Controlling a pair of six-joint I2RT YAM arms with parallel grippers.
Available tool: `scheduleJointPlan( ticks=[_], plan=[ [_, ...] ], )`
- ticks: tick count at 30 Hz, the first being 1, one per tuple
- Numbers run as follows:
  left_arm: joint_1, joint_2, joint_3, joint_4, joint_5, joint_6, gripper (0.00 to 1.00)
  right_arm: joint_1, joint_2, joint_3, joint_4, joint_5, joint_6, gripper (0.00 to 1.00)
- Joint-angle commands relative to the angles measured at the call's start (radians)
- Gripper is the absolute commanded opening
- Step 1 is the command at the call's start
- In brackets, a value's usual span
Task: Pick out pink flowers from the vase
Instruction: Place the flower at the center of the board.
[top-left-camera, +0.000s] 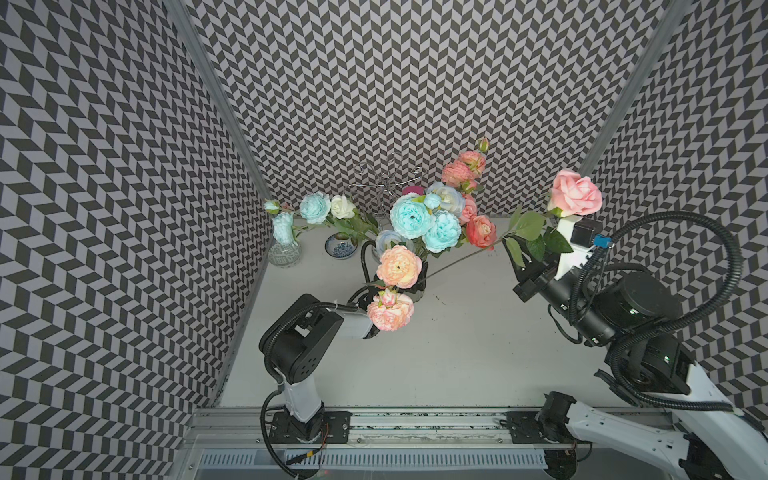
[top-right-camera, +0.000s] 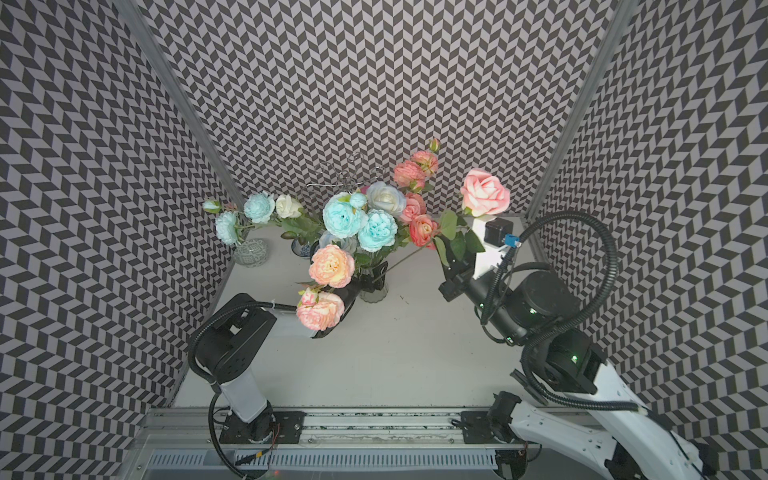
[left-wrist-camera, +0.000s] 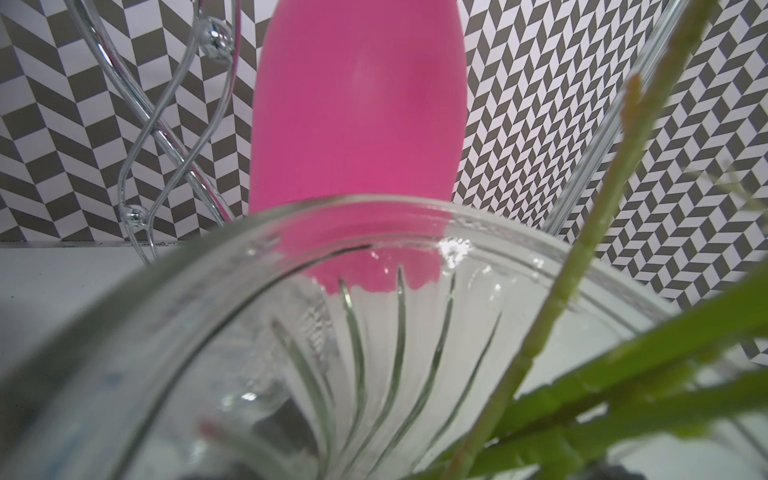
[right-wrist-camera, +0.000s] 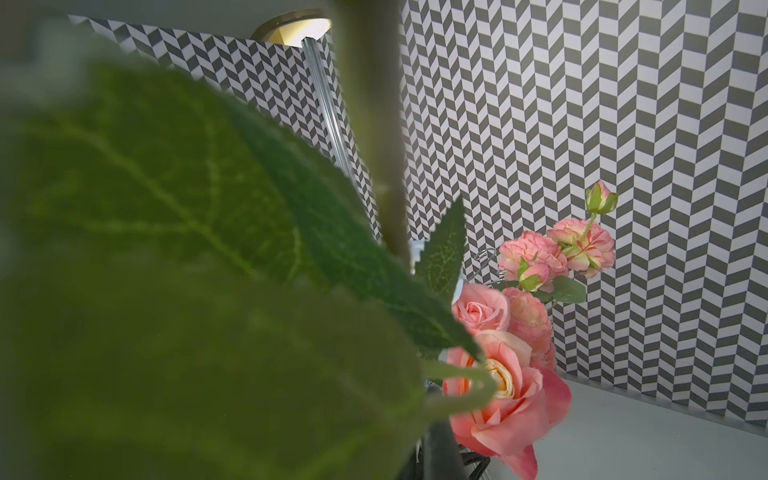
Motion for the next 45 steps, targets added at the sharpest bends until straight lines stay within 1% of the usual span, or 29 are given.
scheduleJointPlan(
  ticks=[1,7,12,16,19,22,24,30,33,35,37,40,45],
  plan=[
    [0.001,0.044,-0.008,-0.091,-0.004,-0.062,0.92,0.001,-0.02,0.04,-0.006,0.011,0.005,0.0],
    [0.0,0.047,-0.007,-0.091,-0.004,-0.059,0.92,0.002,-0.019,0.086,-0.089,0.075,0.026,0.0],
    [0.001,0.05,-0.006,-0.094,-0.005,-0.058,0.92,0.002,0.025,0.173,-0.255,0.107,0.097,0.0],
    [0.001,0.049,-0.005,-0.093,-0.005,-0.06,0.92,0.002,0.074,0.217,-0.385,0.164,0.154,0.0],
    [0.001,0.049,-0.007,-0.092,-0.004,-0.063,0.92,-0.002,0.114,0.219,-0.439,0.214,0.203,0.0],
    [0.0,0.045,-0.006,-0.093,-0.005,-0.059,0.92,-0.041,0.155,0.207,-0.477,0.216,0.245,0.0],
    [0.001,0.039,-0.009,-0.094,-0.008,-0.057,0.92,-0.115,0.171,0.185,-0.488,0.161,0.272,0.0],
    [0.001,0.033,-0.011,-0.09,-0.007,-0.056,0.92,-0.466,0.187,0.068,-0.418,-0.191,0.28,0.0],
    [0.001,0.029,-0.013,-0.091,-0.007,-0.055,0.92,-0.589,0.242,0.019,-0.364,-0.342,0.264,0.0],
    [0.001,0.025,-0.012,-0.091,-0.007,-0.05,0.92,-0.665,0.292,-0.002,-0.336,-0.464,0.269,0.0],
    [0.001,0.021,-0.01,-0.093,-0.007,-0.051,0.92,-0.714,0.361,-0.016,-0.308,-0.581,0.274,0.0],
    [0.001,0.018,-0.01,-0.095,-0.004,-0.051,0.92,-0.756,0.471,-0.032,-0.266,-0.695,0.27,0.0],
    [0.002,0.016,-0.01,-0.098,0.001,-0.055,0.92,-0.803,0.668,-0.064,-0.187,-0.809,0.253,0.0]
  ],
)
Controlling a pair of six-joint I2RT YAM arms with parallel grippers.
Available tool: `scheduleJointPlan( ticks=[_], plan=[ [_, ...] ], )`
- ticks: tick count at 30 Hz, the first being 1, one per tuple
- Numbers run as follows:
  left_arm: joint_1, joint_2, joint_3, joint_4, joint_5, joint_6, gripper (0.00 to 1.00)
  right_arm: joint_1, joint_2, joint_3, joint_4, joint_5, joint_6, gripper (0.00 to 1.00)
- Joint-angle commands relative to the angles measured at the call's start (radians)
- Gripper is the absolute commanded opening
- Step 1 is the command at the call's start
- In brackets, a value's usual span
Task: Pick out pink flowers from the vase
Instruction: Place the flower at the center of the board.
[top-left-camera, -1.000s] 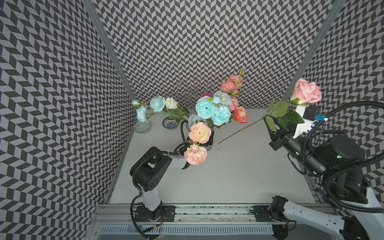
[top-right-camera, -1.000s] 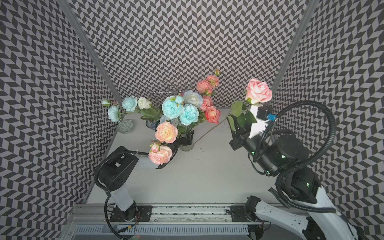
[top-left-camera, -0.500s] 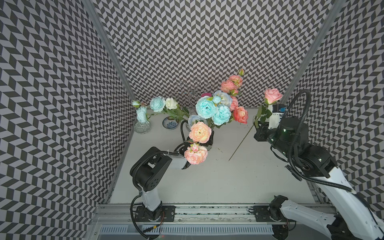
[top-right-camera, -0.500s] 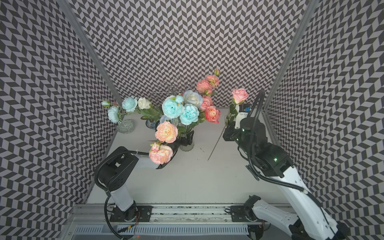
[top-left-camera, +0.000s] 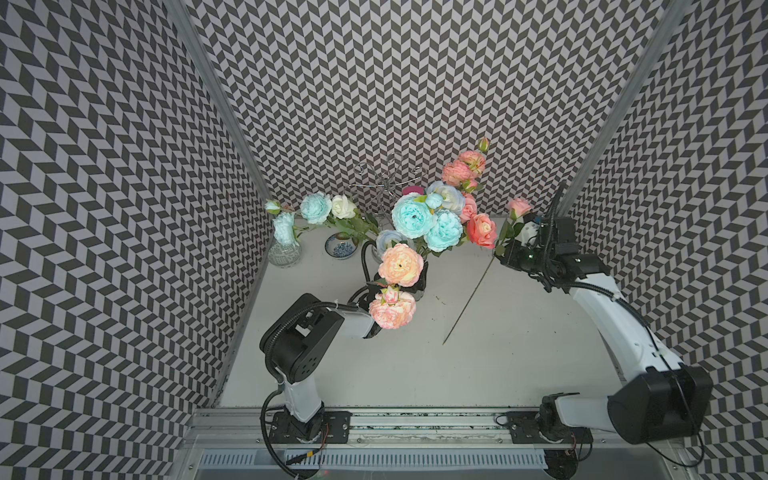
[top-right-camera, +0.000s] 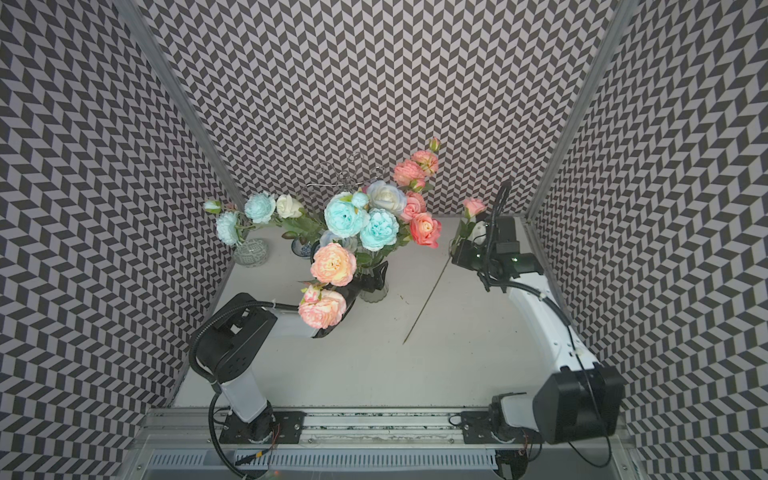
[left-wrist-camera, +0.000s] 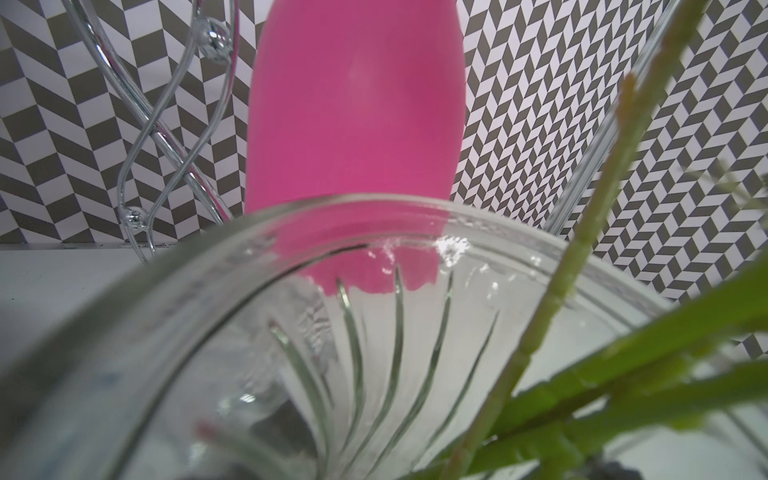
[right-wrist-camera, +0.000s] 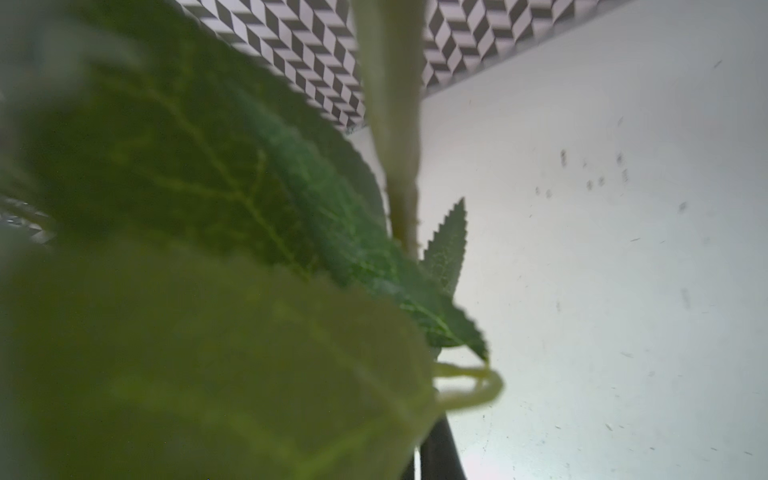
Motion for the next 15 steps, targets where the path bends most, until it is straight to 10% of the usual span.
scheduleJointPlan(
  ticks=[1,11,15],
  plan=[
    [0.001,0.011,-0.014,-0.098,0.003,-0.059,0.92,-0.022,0.115,-0.016,0.119,-0.16,-0.014,0.0],
    [0.001,0.008,-0.012,-0.101,0.008,-0.055,0.92,-0.027,0.465,0.066,0.312,-0.046,0.04,0.01],
    [0.001,0.009,-0.011,-0.103,0.015,-0.059,0.92,-0.03,0.559,0.101,0.366,-0.028,0.07,0.22]
  ],
)
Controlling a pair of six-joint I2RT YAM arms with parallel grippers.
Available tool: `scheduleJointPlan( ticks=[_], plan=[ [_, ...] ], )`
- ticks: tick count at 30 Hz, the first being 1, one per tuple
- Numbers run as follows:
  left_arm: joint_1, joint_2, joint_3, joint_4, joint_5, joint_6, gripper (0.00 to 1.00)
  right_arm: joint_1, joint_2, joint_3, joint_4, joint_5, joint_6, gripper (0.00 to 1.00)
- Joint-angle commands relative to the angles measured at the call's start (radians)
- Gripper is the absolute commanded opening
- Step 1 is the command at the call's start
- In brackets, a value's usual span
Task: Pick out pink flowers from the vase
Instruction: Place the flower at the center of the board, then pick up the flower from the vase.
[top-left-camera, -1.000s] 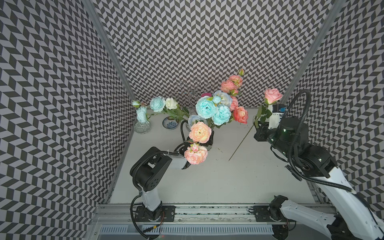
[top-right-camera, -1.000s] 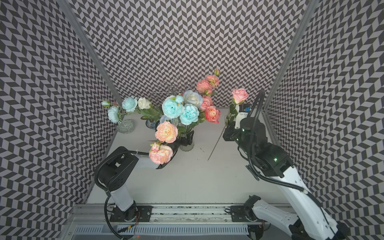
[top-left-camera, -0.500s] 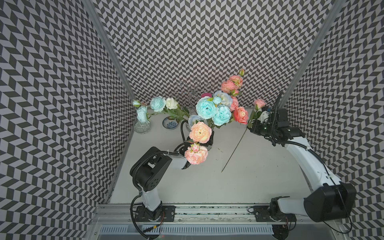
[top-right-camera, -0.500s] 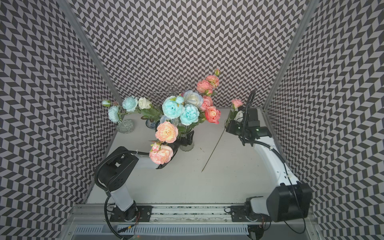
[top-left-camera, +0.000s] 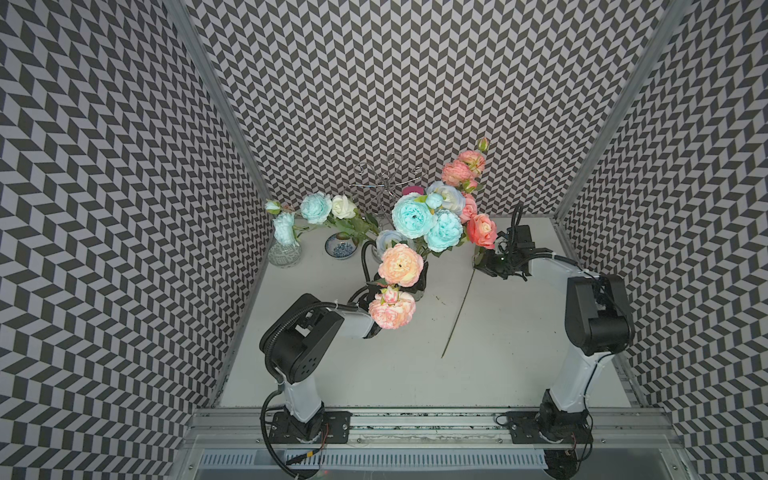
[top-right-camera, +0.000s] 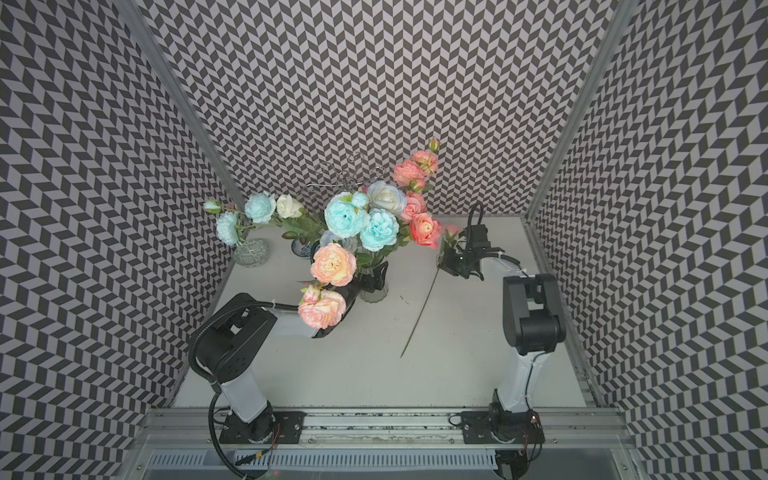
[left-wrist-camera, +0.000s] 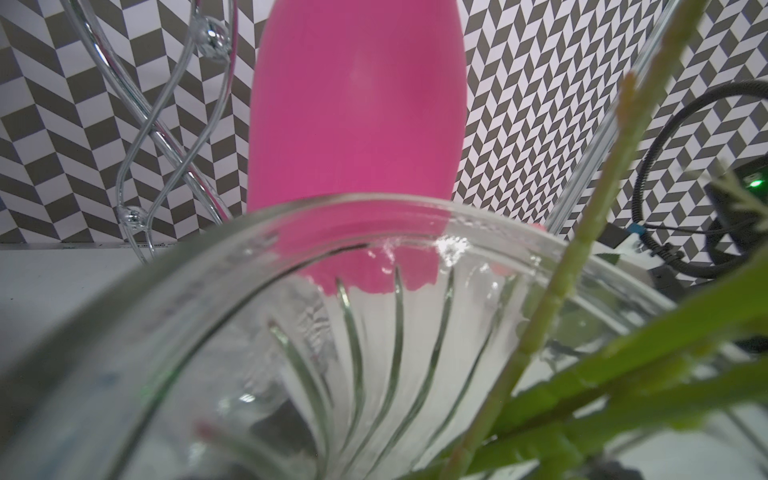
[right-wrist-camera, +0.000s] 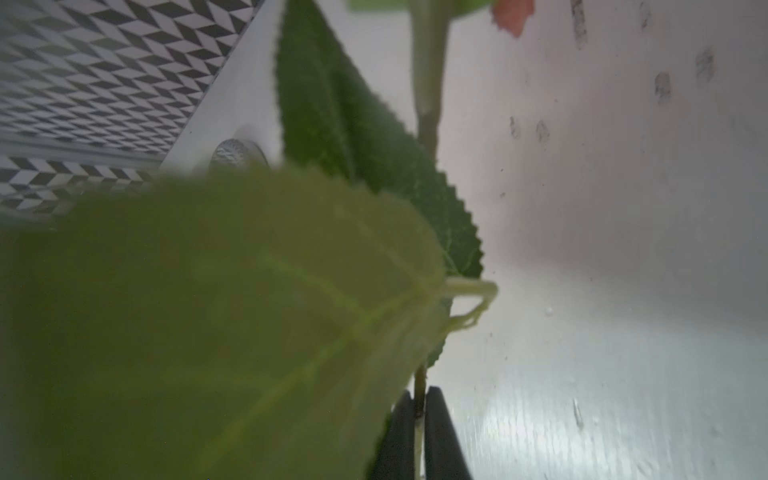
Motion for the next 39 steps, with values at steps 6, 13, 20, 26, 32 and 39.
scheduleJointPlan(
  ticks=[6,13,20,26,32,39],
  plan=[
    [0.001,0.008,-0.007,-0.105,0.017,-0.053,0.92,-0.006,-0.005,0.023,0.132,0.083,0.04,0.44],
    [0.001,0.017,-0.005,-0.105,0.017,-0.054,0.92,0.018,-0.206,-0.187,0.236,0.123,0.127,0.45],
    [0.0,0.021,-0.006,-0.109,0.024,-0.055,0.9,0.205,-0.425,-0.267,0.178,0.238,-0.002,0.44],
    [0.0,0.019,-0.004,-0.117,0.029,-0.055,0.88,0.433,-0.669,-0.387,0.187,0.381,-0.163,0.43],
    [-0.005,0.025,-0.004,-0.118,0.031,-0.05,0.86,0.502,-0.911,-0.558,0.296,0.384,-0.191,0.43],
    [-0.009,0.025,-0.003,-0.123,0.038,-0.041,0.86,0.616,-1.043,-0.614,0.314,0.466,-0.287,0.43]
  ],
)
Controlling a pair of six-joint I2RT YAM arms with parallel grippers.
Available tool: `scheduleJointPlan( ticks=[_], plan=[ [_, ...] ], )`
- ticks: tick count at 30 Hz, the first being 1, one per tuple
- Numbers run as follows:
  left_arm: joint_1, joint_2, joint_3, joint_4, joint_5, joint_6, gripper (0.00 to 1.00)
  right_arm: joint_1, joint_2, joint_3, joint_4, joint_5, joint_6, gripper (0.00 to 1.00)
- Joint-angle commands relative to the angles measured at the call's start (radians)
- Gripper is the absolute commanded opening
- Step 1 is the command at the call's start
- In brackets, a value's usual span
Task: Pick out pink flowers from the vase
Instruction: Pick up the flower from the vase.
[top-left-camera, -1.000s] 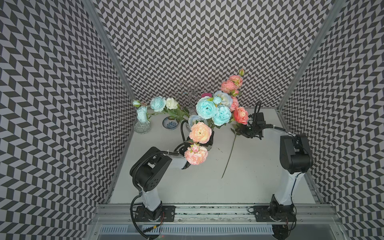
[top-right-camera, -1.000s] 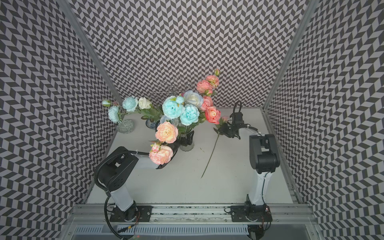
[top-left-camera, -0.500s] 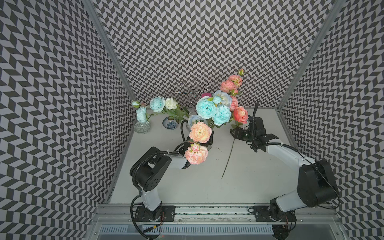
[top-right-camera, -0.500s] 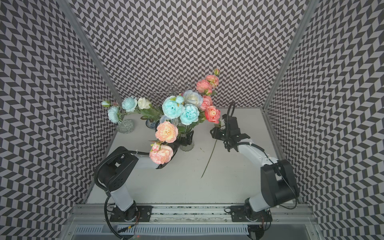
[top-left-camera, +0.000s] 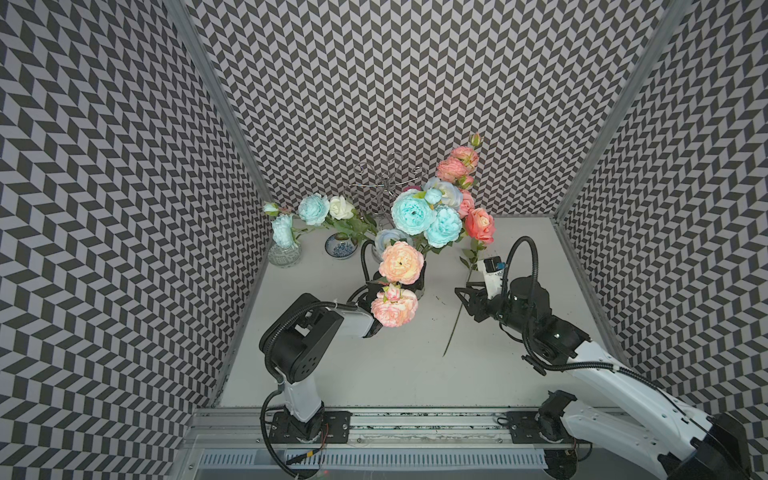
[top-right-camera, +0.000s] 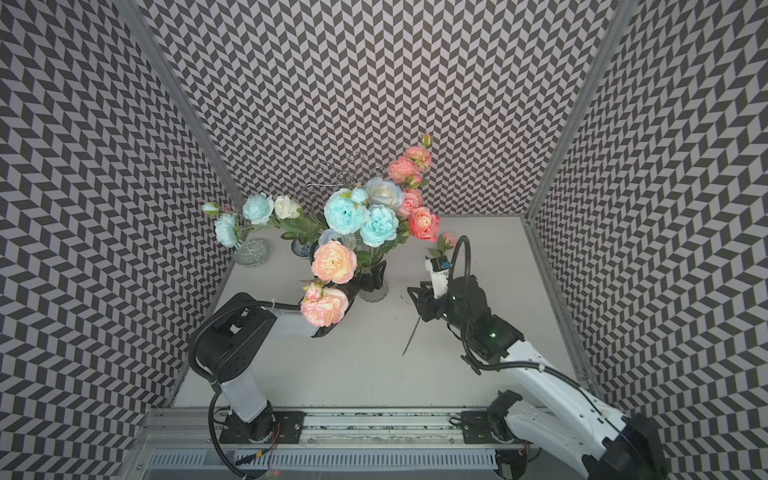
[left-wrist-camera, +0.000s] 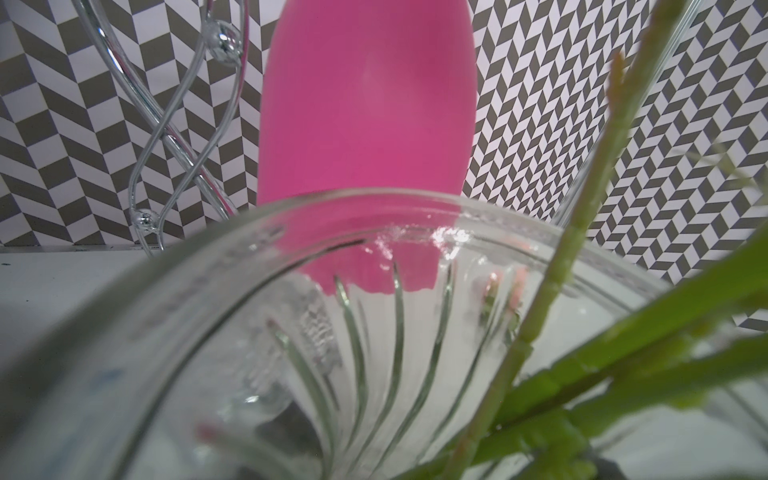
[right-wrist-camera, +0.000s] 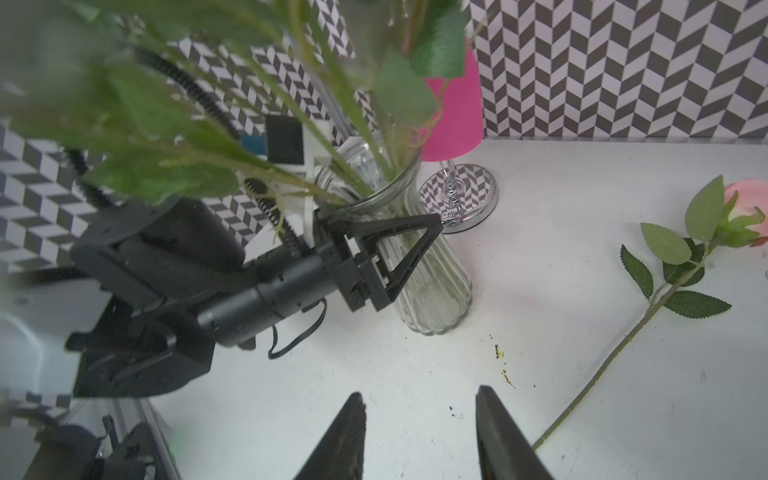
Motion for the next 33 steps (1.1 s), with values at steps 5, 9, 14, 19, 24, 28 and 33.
scheduleJointPlan(
  ticks=[5,9,14,19,24,28,33],
  plan=[
    [-0.016,0.03,0.0,-0.117,0.034,-0.049,0.86,0.129,-0.011,0.055,0.147,0.105,-0.142,0.42],
    [-0.017,0.028,0.002,-0.123,0.034,-0.044,0.87,0.203,0.057,0.137,0.176,0.166,-0.211,0.4],
    [-0.017,0.033,0.002,-0.122,0.043,-0.047,0.87,0.246,0.123,0.199,0.244,0.178,-0.269,0.39],
    [-0.019,0.033,0.003,-0.122,0.043,-0.046,0.87,0.262,0.177,0.242,0.275,0.169,-0.304,0.38],
    [-0.019,0.039,0.006,-0.126,0.047,-0.053,0.87,0.269,0.223,0.271,0.304,0.158,-0.328,0.38],
    [-0.019,0.04,0.008,-0.127,0.046,-0.053,0.87,0.273,0.256,0.296,0.324,0.143,-0.335,0.38],
    [-0.019,0.04,0.01,-0.132,0.044,-0.053,0.87,0.278,0.288,0.323,0.329,0.126,-0.335,0.36]
  ],
)
